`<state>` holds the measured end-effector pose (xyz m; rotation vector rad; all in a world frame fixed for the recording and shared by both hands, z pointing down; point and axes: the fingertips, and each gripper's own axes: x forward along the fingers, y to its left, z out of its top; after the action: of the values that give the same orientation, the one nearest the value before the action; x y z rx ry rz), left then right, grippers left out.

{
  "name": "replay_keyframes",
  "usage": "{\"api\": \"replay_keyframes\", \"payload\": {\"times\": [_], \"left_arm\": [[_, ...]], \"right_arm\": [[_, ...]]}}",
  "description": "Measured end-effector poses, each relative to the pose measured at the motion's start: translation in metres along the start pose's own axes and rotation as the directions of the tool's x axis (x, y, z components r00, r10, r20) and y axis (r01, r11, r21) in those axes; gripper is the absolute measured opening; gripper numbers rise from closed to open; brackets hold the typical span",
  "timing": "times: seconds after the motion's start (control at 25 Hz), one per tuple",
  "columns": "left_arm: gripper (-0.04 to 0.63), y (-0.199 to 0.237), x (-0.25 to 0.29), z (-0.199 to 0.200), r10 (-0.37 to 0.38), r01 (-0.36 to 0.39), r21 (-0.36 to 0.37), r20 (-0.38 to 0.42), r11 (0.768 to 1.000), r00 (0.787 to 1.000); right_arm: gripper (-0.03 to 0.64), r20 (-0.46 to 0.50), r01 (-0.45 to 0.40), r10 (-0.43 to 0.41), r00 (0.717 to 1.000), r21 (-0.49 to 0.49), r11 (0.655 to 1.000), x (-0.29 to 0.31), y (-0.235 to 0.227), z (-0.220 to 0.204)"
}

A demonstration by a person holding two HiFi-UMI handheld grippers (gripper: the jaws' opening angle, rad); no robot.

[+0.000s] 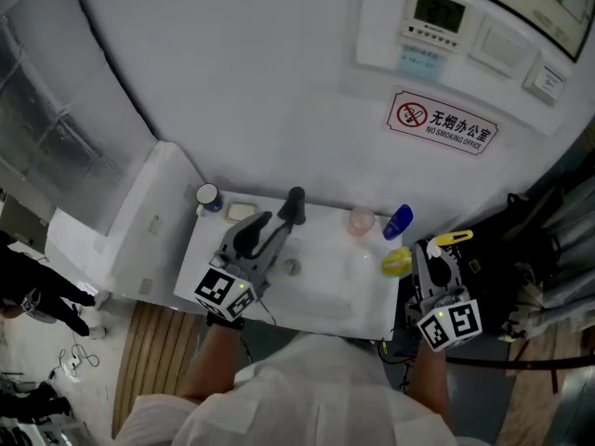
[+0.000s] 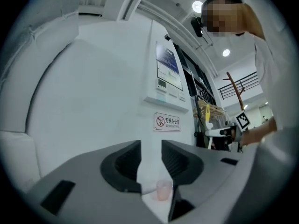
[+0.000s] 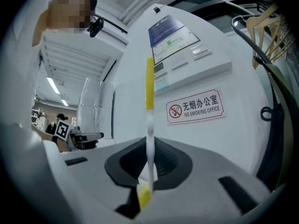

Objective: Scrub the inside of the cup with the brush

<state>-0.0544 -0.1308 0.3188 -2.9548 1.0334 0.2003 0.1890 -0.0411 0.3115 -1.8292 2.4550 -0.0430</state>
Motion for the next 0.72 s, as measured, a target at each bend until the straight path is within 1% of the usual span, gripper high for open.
{"api": "replay_keyframes", "payload": {"times": [0.04,0.12,0.24,0.4,0.72], "left_arm": [[0.103,0.004,-0.005,0.001,0.007,-0.007,0.003,0.007,1.000,1.000],[0.069,0.012,-0.016,0.002,0.031,-0.031,0.012,0.001,0.999,1.000],[0.039,0.025,-0.031,-0.003,0.094,-0.092,0.047,-0.036,0.995,0.995],[0.034,0.037,-0.045,-0.004,0.136,-0.135,0.034,-0.039,0.990,0.990],[0.034,0.043,-0.052,-0.001,0.135,-0.135,0.010,-0.027,0.991,0.990]], "right_arm": [[0.017,0.002,0.005,-0.005,1.000,0.001,1.000,-0.003,-0.001,0.001],[0.017,0.005,0.011,-0.011,1.000,-0.001,1.000,-0.008,-0.001,0.003],[0.017,0.004,0.022,-0.022,1.000,-0.010,1.000,-0.014,-0.001,0.004],[0.015,0.005,0.034,-0.034,0.999,-0.013,0.999,-0.021,-0.002,0.006],[0.015,0.003,0.047,-0.047,0.999,-0.028,0.999,-0.025,-0.002,0.009]]}}
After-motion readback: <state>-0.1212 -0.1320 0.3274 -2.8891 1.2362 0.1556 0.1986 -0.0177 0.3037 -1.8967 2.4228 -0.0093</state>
